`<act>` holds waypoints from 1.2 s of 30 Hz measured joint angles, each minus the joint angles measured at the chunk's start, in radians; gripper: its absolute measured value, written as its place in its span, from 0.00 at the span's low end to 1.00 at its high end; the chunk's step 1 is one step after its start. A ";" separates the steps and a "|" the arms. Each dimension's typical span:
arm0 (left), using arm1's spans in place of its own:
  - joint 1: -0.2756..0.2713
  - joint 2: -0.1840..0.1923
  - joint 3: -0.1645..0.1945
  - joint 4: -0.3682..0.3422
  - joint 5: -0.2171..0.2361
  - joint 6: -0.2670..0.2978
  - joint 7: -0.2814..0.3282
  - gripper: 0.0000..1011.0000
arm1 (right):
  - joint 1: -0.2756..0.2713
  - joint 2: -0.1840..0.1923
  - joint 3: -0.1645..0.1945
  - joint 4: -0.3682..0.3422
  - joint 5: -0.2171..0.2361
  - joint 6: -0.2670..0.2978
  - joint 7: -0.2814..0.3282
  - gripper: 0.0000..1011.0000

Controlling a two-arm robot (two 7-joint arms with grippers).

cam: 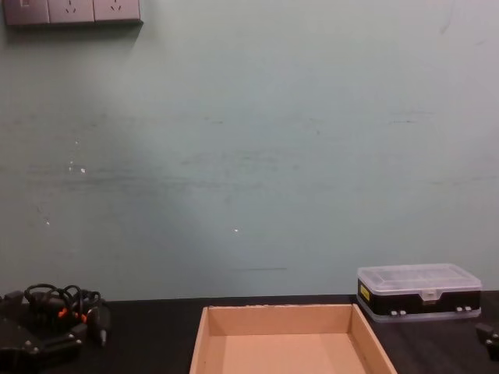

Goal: Use one hand to pick up the angle iron from the table and place it into the box.

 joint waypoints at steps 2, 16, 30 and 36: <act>0.000 0.000 0.000 0.000 0.000 0.000 0.000 1.00 | 0.000 0.000 0.000 0.000 0.000 0.000 0.000 0.99; 0.000 0.000 0.000 0.000 0.000 0.000 0.000 1.00 | 0.000 0.000 0.000 0.000 0.000 0.000 0.000 0.99; 0.000 0.000 0.000 0.000 0.000 0.000 0.000 1.00 | 0.000 0.000 0.000 0.000 0.000 0.000 0.000 0.99; 0.000 0.000 0.000 0.000 0.000 0.000 0.000 1.00 | 0.000 0.000 0.000 0.000 0.000 0.000 0.000 0.99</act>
